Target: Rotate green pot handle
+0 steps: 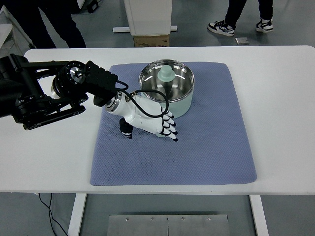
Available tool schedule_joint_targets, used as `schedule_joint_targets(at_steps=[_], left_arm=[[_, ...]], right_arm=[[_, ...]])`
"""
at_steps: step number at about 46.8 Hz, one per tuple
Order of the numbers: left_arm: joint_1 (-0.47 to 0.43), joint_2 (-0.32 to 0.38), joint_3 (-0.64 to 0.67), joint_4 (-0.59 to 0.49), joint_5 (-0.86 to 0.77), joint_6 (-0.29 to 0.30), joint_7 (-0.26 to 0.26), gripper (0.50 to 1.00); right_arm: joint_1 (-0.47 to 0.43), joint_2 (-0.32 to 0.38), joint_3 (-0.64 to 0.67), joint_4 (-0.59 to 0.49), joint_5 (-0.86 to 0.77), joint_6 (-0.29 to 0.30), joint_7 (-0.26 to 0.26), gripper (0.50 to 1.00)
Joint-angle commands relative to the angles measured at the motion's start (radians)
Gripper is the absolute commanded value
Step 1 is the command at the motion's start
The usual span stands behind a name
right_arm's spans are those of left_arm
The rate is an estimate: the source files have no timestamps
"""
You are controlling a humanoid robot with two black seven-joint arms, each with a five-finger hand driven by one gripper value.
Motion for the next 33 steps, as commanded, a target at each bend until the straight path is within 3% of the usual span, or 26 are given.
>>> schedule_joint_targets(at_steps=[1,33], left_arm=[[-0.001,0.002,0.000,0.000,0.023,0.003,0.000,1.000],[-0.009,0.000,0.002,0.000,0.115,0.000,0.000,1.000]], right_arm=[[0.000,0.000,0.000,0.000,0.000,0.000,0.000,1.000],[0.000,0.000,0.000,0.000,0.000,0.000,0.000,1.000]])
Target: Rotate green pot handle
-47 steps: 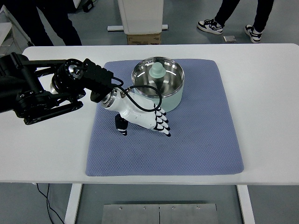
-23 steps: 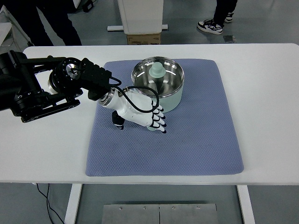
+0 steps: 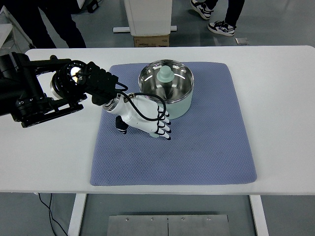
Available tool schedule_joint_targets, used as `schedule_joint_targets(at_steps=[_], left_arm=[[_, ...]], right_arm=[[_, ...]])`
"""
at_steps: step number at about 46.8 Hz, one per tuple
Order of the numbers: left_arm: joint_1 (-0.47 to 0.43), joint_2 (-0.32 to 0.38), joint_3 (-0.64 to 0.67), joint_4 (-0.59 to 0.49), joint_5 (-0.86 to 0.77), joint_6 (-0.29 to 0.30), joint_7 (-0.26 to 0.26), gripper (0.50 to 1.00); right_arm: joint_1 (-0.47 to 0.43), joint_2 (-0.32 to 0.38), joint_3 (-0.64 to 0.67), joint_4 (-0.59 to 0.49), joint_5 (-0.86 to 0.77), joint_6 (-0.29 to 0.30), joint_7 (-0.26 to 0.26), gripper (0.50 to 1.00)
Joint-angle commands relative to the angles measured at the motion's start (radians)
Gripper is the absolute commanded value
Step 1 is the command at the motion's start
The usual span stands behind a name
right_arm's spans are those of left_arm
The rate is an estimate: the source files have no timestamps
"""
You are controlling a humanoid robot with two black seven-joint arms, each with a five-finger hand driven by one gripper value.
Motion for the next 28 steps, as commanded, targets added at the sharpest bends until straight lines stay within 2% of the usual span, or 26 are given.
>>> schedule_joint_targets(at_steps=[1,28], left_arm=[[0.000,0.000,0.000,0.000,-0.001,0.000,0.000,1.000],[-0.018,0.014,0.005,-0.001,0.050,0.003,0.000,1.000]], right_arm=[[0.000,0.000,0.000,0.000,0.000,0.000,0.000,1.000],[0.000,0.000,0.000,0.000,0.000,0.000,0.000,1.000]])
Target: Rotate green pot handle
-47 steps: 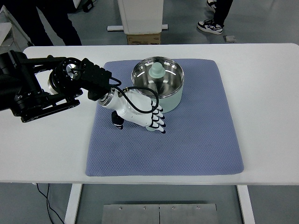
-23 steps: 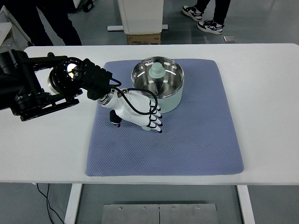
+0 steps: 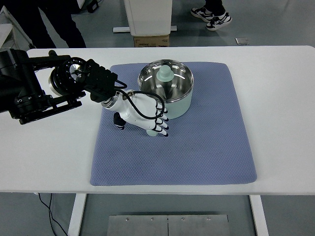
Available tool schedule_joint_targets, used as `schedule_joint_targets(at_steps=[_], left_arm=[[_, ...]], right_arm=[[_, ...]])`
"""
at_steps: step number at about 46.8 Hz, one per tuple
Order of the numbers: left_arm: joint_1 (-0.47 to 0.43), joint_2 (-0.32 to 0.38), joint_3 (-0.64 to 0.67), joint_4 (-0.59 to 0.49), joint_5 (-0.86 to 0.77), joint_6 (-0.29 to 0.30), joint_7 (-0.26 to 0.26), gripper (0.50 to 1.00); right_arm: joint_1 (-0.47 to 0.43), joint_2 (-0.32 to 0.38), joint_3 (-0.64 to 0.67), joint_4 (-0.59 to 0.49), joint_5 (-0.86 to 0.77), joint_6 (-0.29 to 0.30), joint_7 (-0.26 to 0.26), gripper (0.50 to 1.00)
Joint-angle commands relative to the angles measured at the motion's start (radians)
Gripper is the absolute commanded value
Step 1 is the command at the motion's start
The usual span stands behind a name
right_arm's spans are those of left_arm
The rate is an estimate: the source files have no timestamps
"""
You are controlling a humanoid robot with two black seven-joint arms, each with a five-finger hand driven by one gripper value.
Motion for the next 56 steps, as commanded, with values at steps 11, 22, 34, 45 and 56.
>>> schedule_joint_targets(at_steps=[11,22,34,45,56], left_arm=[[-0.015,0.014,0.041,0.000,0.020,0.037,0.000,1.000],[-0.021,0.042,0.053,0.000,0.023,0.044,0.000,1.000],[-0.021,0.068,0.077,0.000,0.023,0.060,0.000,1.000],[-0.029,0.103,0.100,0.000,0.023,0.078,0.000,1.000],[-0.040,0.141,0.119,0.000,0.023,0.089,0.000,1.000]], right_arm=[[0.001,0.000,0.000,0.000,0.000,0.000,0.000,1.000],[-0.001,0.000,0.000,0.000,0.000,0.000,0.000,1.000],[0.001,0.000,0.000,0.000,0.000,0.000,0.000,1.000],[-0.001,0.000,0.000,0.000,0.000,0.000,0.000,1.000],[0.001,0.000,0.000,0.000,0.000,0.000,0.000,1.000]])
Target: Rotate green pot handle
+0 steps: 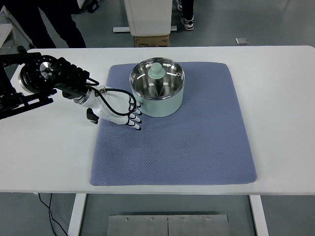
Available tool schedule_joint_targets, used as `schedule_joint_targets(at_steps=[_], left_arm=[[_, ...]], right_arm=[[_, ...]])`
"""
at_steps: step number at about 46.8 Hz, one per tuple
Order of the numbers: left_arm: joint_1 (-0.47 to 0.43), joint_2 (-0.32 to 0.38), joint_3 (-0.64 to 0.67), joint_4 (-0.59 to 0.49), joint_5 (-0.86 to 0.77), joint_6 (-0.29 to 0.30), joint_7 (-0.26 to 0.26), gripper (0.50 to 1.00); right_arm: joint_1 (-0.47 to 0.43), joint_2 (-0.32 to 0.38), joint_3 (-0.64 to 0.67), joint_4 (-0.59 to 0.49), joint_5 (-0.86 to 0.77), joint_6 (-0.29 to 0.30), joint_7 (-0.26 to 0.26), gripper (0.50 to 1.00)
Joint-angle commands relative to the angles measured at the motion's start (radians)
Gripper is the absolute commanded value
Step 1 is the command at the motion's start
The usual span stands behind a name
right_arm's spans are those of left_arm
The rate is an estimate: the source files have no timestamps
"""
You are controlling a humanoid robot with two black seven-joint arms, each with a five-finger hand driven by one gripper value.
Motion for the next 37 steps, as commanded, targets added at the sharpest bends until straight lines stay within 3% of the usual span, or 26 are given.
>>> schedule_joint_targets(at_steps=[1,18,37], left_arm=[[-0.001,0.011,0.000,0.000,0.000,0.001,0.000,1.000],[-0.005,0.060,0.055,0.005,0.000,0.033,0.000,1.000],[0.009,0.062,0.057,0.109,-0.002,0.056,0.000,1.000]], right_arm=[[0.000,0.000,0.000,0.000,0.000,0.000,0.000,1.000],[-0.001,0.000,0.000,0.000,0.000,-0.002,0.000,1.000],[0.000,0.000,0.000,0.000,0.000,0.000,0.000,1.000]])
